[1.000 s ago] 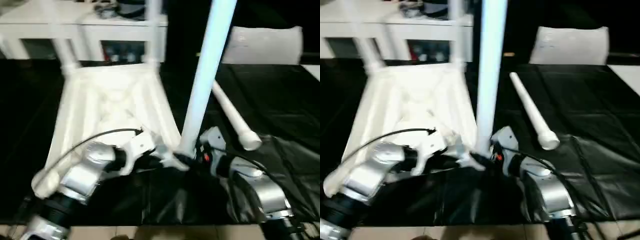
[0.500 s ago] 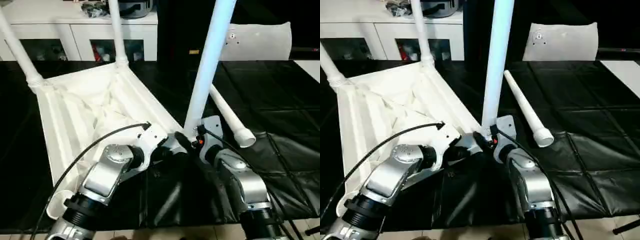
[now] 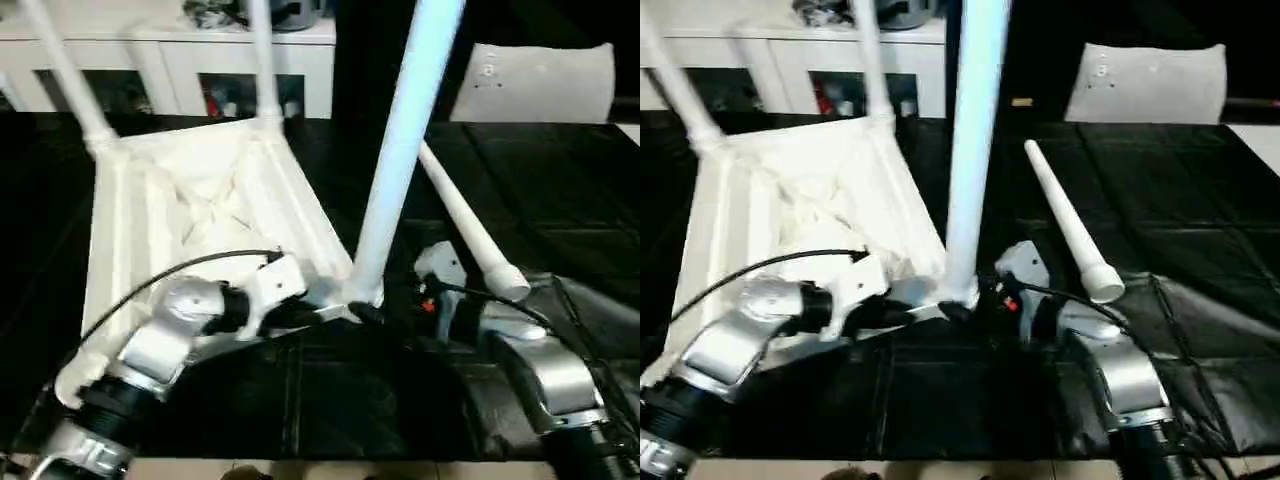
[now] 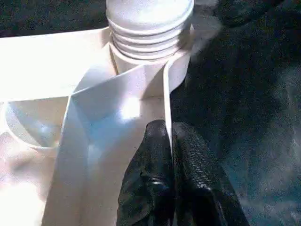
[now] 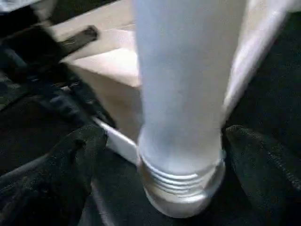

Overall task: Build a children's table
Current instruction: Rotate leg to tighten

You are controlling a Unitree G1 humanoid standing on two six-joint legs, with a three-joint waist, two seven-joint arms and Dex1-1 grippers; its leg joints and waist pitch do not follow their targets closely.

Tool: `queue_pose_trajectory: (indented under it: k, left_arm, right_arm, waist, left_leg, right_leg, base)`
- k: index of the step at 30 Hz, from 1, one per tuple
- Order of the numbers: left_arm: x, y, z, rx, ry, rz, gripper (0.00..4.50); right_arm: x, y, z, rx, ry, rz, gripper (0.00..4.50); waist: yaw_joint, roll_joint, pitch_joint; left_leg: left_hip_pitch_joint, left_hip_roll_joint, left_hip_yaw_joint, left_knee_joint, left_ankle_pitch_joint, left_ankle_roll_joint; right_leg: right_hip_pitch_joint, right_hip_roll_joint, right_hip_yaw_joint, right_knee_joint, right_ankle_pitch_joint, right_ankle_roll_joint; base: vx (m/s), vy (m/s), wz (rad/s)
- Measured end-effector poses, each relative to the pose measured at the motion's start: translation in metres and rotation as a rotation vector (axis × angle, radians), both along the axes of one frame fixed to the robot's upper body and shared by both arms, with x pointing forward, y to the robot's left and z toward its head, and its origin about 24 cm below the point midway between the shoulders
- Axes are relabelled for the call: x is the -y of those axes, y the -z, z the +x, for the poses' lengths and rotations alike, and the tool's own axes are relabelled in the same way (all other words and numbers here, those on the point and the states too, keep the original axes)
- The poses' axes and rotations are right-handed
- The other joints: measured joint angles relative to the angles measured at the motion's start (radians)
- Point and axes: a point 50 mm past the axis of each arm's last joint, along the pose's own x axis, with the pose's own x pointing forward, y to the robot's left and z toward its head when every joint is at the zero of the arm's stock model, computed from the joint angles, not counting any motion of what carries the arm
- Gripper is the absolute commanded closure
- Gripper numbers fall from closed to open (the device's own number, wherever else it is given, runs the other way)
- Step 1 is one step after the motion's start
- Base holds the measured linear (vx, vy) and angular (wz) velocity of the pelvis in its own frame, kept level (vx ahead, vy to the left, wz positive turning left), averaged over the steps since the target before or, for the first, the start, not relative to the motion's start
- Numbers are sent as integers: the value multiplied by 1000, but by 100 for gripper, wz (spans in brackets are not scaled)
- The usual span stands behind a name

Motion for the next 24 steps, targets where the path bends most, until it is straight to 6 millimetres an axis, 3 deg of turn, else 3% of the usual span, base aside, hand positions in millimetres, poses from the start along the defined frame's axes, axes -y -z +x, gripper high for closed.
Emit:
queue_pose_trajectory:
  k: [6,10,15,24]
  left_arm:
    - [-13,0,-8,-48,163,20,450]
    - [-15,-2,-11,-65,260,48,450]
    - [-13,-3,-13,-74,322,55,450]
    - [-13,-4,-11,-70,346,60,450]
  right_arm:
    - [5,-1,-7,-7,-207,-82,4]
    - [5,1,-5,4,-257,-97,4]
    - [-2,1,-8,3,-334,-87,20]
    - [-4,2,-9,-2,-392,-83,100]
  waist:
    - [25,-1,0]
    - [39,-1,0]
    - [40,-1,0]
    - [39,-2,-1]
  left_leg:
    - [0,0,0,0,0,0]
    - [0,0,1,1,0,0]
    - [0,0,1,2,0,0]
    - [0,0,1,3,0,0]
  right_leg:
    - [1,0,0,0,0,0]
    - [2,-1,0,1,0,0]
    - [2,-1,0,1,0,0]
    - [2,-1,0,2,0,0]
  base:
    - [0,0,0]
    - [0,0,0]
    - [0,0,0]
    - [0,0,0]
